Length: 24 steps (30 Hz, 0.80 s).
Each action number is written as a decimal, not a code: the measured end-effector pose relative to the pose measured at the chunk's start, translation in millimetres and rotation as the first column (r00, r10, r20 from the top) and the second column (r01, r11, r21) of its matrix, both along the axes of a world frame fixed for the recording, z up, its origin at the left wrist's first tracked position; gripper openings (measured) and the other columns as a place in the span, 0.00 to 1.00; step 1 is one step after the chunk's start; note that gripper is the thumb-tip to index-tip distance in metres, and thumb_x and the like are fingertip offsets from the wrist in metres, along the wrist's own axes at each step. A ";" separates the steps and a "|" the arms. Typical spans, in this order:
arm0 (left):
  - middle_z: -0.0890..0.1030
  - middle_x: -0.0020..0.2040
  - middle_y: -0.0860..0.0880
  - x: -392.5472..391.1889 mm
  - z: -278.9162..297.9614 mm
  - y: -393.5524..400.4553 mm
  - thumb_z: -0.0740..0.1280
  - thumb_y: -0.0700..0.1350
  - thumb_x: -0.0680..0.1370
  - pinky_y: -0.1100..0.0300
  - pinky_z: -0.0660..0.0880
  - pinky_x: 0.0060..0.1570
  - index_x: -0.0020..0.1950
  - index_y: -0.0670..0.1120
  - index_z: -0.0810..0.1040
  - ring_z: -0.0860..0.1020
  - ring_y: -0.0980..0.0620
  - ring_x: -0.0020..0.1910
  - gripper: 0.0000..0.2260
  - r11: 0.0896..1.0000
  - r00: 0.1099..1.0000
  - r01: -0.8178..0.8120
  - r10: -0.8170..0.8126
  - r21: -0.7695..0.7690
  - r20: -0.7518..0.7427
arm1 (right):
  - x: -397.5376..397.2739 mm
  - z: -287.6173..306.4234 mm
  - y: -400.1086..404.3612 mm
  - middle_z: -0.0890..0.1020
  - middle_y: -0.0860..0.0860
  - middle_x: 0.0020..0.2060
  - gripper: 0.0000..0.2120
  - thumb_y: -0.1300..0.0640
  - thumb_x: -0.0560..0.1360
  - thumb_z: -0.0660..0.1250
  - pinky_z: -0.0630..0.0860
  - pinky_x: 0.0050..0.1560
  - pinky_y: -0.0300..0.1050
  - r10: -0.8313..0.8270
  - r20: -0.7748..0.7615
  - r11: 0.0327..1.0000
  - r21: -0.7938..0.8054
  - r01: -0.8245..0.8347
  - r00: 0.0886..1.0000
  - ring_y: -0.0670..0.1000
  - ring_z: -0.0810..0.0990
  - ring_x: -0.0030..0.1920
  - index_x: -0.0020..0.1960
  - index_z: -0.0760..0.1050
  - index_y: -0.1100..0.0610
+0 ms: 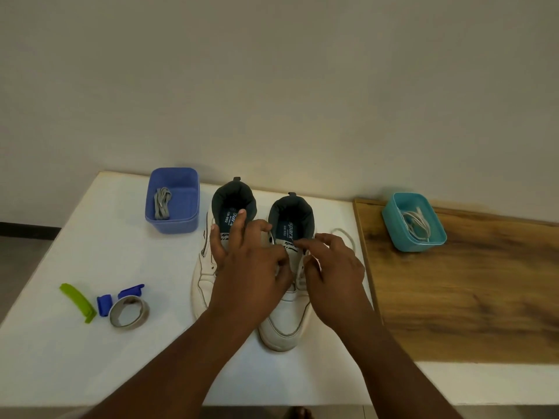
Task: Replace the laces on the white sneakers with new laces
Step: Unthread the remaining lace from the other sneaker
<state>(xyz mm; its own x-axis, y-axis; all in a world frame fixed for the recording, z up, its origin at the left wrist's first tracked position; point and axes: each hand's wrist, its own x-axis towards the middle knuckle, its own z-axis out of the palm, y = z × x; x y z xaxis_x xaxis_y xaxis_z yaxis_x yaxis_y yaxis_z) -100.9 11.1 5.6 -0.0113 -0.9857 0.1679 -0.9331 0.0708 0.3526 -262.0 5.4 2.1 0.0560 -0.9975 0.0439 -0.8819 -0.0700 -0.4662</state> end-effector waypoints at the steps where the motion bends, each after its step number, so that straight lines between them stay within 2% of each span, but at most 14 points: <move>1: 0.74 0.66 0.51 1.0 -0.1 -0.2 0.62 0.57 0.75 0.34 0.51 0.74 0.46 0.57 0.82 0.61 0.44 0.76 0.11 0.999 0.999 -0.026 0.024 -0.040 -0.031 | -2.3 1.4 -0.6 0.79 0.47 0.64 0.16 0.55 0.81 0.60 0.72 0.66 0.60 -0.011 -0.001 1.000 -0.027 0.011 1.000 0.51 0.76 0.64 0.63 0.79 0.41; 4: 0.74 0.65 0.50 8.1 1.7 -0.5 0.60 0.53 0.74 0.34 0.54 0.73 0.51 0.55 0.79 0.63 0.44 0.75 0.10 0.992 0.992 -0.106 0.100 -0.074 -0.082 | -4.1 6.4 -1.4 0.81 0.43 0.57 0.18 0.50 0.80 0.53 0.76 0.62 0.60 -0.046 0.103 0.998 -0.047 0.051 0.994 0.47 0.78 0.58 0.59 0.81 0.42; 7: 0.65 0.75 0.48 8.0 -1.0 -0.8 0.61 0.53 0.73 0.32 0.49 0.74 0.60 0.60 0.76 0.53 0.42 0.79 0.16 0.999 0.996 -0.041 0.039 -0.020 -0.079 | 1.9 7.7 -1.1 0.81 0.44 0.57 0.28 0.44 0.75 0.45 0.76 0.61 0.59 -0.063 0.174 0.997 -0.022 0.068 0.983 0.47 0.78 0.57 0.59 0.82 0.44; 9: 0.59 0.80 0.48 3.2 -4.9 0.5 0.62 0.58 0.74 0.34 0.43 0.75 0.63 0.63 0.76 0.48 0.42 0.81 0.17 0.998 0.998 0.062 -0.062 -0.010 -0.024 | 2.1 6.7 -2.0 0.81 0.45 0.57 0.26 0.45 0.76 0.47 0.76 0.62 0.59 -0.081 0.214 0.997 -0.001 0.083 0.974 0.47 0.78 0.58 0.59 0.82 0.44; 11: 0.59 0.80 0.49 1.9 -8.7 -0.1 0.64 0.64 0.75 0.35 0.41 0.75 0.59 0.64 0.80 0.47 0.42 0.81 0.14 0.996 0.995 0.094 -0.094 0.011 0.028 | 0.8 5.5 -2.9 0.81 0.46 0.57 0.23 0.49 0.77 0.51 0.76 0.63 0.59 -0.092 0.236 0.996 0.016 0.091 0.967 0.48 0.78 0.59 0.59 0.82 0.44; 13: 0.65 0.77 0.50 3.1 -8.7 -2.0 0.68 0.63 0.75 0.34 0.42 0.75 0.51 0.61 0.83 0.50 0.41 0.80 0.10 0.997 0.997 0.071 -0.072 0.021 0.032 | 0.5 5.1 -2.7 0.80 0.45 0.59 0.22 0.50 0.77 0.51 0.75 0.64 0.60 -0.095 0.246 0.995 0.035 0.089 0.965 0.48 0.78 0.60 0.60 0.82 0.44; 15: 0.72 0.71 0.50 3.1 -5.6 -3.2 0.68 0.59 0.76 0.33 0.48 0.74 0.48 0.58 0.84 0.57 0.41 0.79 0.08 0.999 1.000 0.027 -0.026 -0.036 0.009 | 0.1 5.2 -2.4 0.80 0.44 0.59 0.21 0.51 0.77 0.53 0.75 0.63 0.60 -0.098 0.267 0.995 0.028 0.094 0.959 0.48 0.78 0.60 0.59 0.82 0.43; 18: 0.75 0.66 0.49 8.8 5.7 -4.1 0.58 0.53 0.81 0.35 0.57 0.72 0.57 0.52 0.78 0.64 0.44 0.75 0.12 0.970 0.985 -0.166 0.154 -0.177 -0.081 | -2.9 3.8 -2.4 0.81 0.43 0.57 0.16 0.55 0.81 0.58 0.75 0.63 0.61 -0.097 0.292 0.995 0.005 0.100 0.952 0.47 0.78 0.59 0.59 0.82 0.42; 20: 0.74 0.65 0.47 18.2 9.3 -4.9 0.56 0.49 0.79 0.35 0.59 0.70 0.59 0.50 0.74 0.66 0.43 0.73 0.13 0.941 0.959 -0.272 0.247 -0.200 -0.140 | -4.7 3.5 -2.2 0.80 0.42 0.58 0.16 0.58 0.83 0.60 0.75 0.63 0.60 -0.104 0.315 0.994 0.018 0.104 0.943 0.46 0.78 0.59 0.59 0.81 0.40; 22: 0.71 0.69 0.46 21.4 9.7 -4.5 0.57 0.48 0.76 0.34 0.57 0.71 0.62 0.52 0.73 0.62 0.41 0.76 0.15 0.956 0.965 -0.242 0.219 -0.168 -0.144 | -4.3 3.3 -2.8 0.80 0.43 0.58 0.16 0.55 0.82 0.58 0.75 0.64 0.60 -0.100 0.307 0.995 0.017 0.099 0.946 0.46 0.78 0.60 0.59 0.81 0.41; 24: 0.64 0.76 0.47 13.1 7.7 -2.5 0.60 0.51 0.75 0.33 0.51 0.74 0.67 0.57 0.73 0.54 0.41 0.79 0.20 0.990 0.995 -0.086 0.079 -0.110 -0.061 | -2.3 2.8 -4.0 0.81 0.45 0.57 0.20 0.51 0.79 0.54 0.75 0.63 0.60 -0.090 0.276 0.996 0.010 0.091 0.957 0.47 0.78 0.59 0.59 0.82 0.43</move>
<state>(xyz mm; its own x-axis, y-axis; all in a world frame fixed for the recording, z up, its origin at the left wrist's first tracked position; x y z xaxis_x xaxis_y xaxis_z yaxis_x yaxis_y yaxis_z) -87.8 8.5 13.2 0.0817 -0.9578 0.2755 -0.9163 0.0365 0.3988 -264.3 1.4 4.9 -0.0492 -0.9976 0.0480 -0.7219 0.0023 -0.6920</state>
